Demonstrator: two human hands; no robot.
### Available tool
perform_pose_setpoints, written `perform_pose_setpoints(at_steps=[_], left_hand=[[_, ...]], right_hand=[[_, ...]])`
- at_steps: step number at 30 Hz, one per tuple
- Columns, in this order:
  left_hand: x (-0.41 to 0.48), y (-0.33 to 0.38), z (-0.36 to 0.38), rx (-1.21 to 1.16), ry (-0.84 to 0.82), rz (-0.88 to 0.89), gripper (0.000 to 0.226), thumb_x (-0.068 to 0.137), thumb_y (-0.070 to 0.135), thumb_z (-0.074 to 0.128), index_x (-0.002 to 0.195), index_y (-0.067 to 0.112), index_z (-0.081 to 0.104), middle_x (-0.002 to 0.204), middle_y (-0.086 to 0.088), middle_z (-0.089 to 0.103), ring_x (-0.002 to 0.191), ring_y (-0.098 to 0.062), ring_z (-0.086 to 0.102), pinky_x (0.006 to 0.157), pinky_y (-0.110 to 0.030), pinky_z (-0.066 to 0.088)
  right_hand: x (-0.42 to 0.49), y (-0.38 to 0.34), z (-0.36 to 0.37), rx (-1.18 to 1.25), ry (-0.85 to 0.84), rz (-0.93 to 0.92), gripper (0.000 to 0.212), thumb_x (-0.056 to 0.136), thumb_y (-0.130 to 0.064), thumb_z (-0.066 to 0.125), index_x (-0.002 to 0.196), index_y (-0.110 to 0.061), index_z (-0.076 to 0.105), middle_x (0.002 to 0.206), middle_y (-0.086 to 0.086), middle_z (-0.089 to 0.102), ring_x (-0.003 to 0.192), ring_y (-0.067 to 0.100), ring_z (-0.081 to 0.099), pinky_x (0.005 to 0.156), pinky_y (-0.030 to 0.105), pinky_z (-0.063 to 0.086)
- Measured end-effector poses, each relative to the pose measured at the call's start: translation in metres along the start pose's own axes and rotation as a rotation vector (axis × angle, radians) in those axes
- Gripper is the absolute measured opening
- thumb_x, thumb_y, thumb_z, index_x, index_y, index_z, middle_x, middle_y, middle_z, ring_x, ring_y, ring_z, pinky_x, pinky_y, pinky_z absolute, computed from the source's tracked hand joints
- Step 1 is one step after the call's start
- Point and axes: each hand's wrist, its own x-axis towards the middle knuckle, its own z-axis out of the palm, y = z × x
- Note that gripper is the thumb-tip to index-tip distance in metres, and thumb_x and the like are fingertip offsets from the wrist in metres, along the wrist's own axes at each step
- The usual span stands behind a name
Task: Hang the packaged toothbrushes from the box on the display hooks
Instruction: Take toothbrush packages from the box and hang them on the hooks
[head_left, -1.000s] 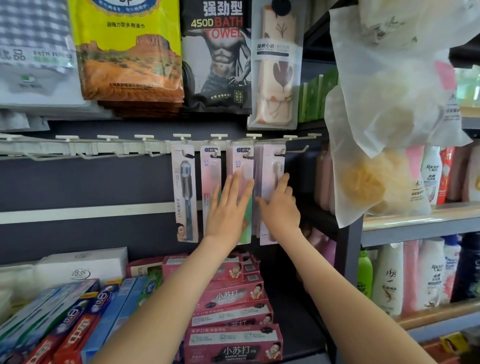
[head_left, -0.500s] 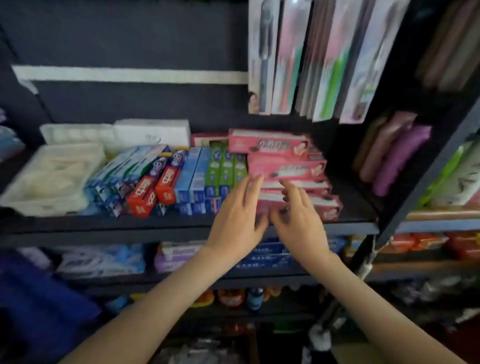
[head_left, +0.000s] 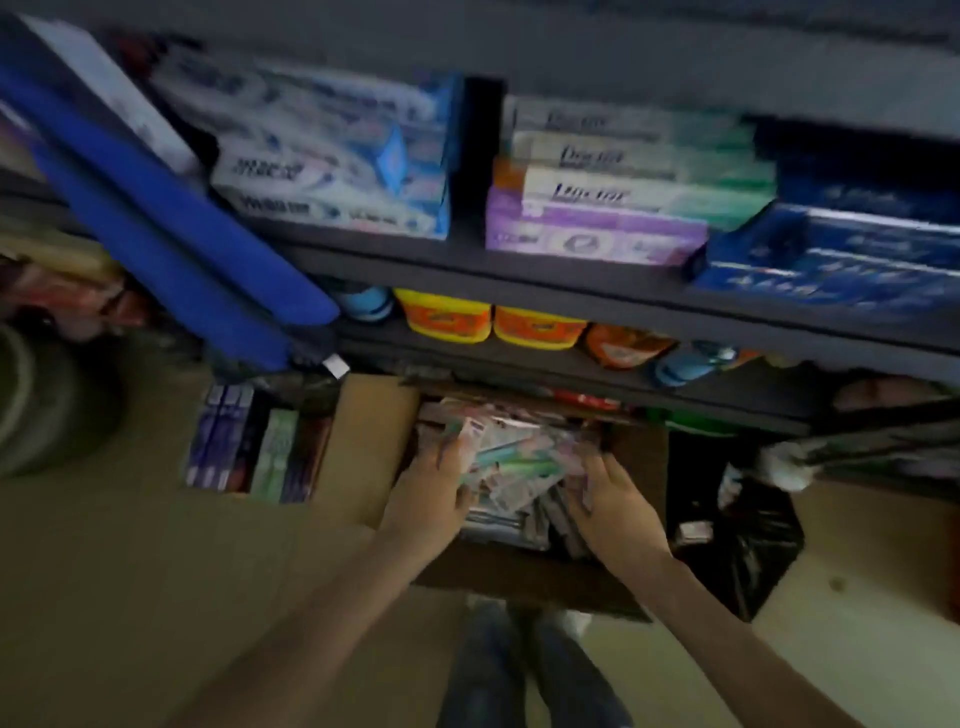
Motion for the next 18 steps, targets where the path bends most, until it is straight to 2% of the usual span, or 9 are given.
perform_pose_setpoints(at_steps=[3,6,9,13,15,18], left_hand=[[0.019,-0.043,0.059,0.038,-0.088,-0.094,0.060,0.096,0.033,0.052,0.149,0.023,0.025,0.141,-0.001,0.042,0.118,-0.018,0.050,0.084,-0.026,0.047],[0.045,-0.071,0.112,0.070,-0.174,-0.172,0.060,0.098,0.033,0.048,0.150,0.018,0.020,0.143,-0.004,0.038,0.124,-0.019,0.046,0.089,-0.028,0.046],[0.075,-0.088,0.158,0.055,-0.181,-0.220,0.057,0.099,0.031,0.049,0.146,0.012,0.023,0.142,-0.008,0.039,0.126,-0.021,0.045,0.093,-0.029,0.047],[0.110,-0.096,0.209,-0.001,-0.181,-0.307,0.064,0.095,0.033,0.056,0.144,0.008,0.023,0.140,-0.012,0.041,0.123,-0.024,0.048,0.090,-0.031,0.052],[0.120,-0.093,0.231,0.030,-0.207,-0.337,0.071,0.094,0.037,0.058,0.145,0.006,0.021,0.141,-0.014,0.039,0.124,-0.027,0.046,0.091,-0.032,0.051],[0.127,-0.086,0.250,0.138,-0.195,-0.355,0.070,0.093,0.036,0.060,0.142,0.003,0.022,0.139,-0.019,0.040,0.125,-0.032,0.046,0.092,-0.035,0.051]], right_hand=[[0.027,0.022,0.065,-0.014,-0.118,0.059,0.055,0.101,-0.036,0.040,0.149,-0.024,0.018,0.149,0.003,0.032,0.132,0.022,0.039,0.096,0.033,0.045],[0.061,0.043,0.121,-0.069,-0.213,0.066,0.056,0.100,-0.032,0.041,0.150,-0.022,0.018,0.152,0.004,0.029,0.137,0.023,0.032,0.105,0.035,0.040],[0.094,0.058,0.167,-0.083,-0.226,0.086,0.056,0.100,-0.029,0.044,0.150,-0.018,0.019,0.149,0.005,0.033,0.136,0.023,0.033,0.105,0.035,0.037],[0.133,0.071,0.218,-0.153,-0.278,0.059,0.063,0.100,-0.026,0.045,0.152,-0.015,0.010,0.152,0.007,0.026,0.140,0.024,0.026,0.109,0.035,0.030],[0.147,0.076,0.241,-0.175,-0.294,0.045,0.065,0.100,-0.027,0.045,0.152,-0.014,0.008,0.153,0.008,0.024,0.140,0.025,0.025,0.109,0.037,0.030],[0.160,0.086,0.265,-0.170,-0.251,0.044,0.064,0.097,-0.025,0.049,0.150,-0.012,0.015,0.151,0.009,0.028,0.138,0.025,0.029,0.108,0.038,0.031]])
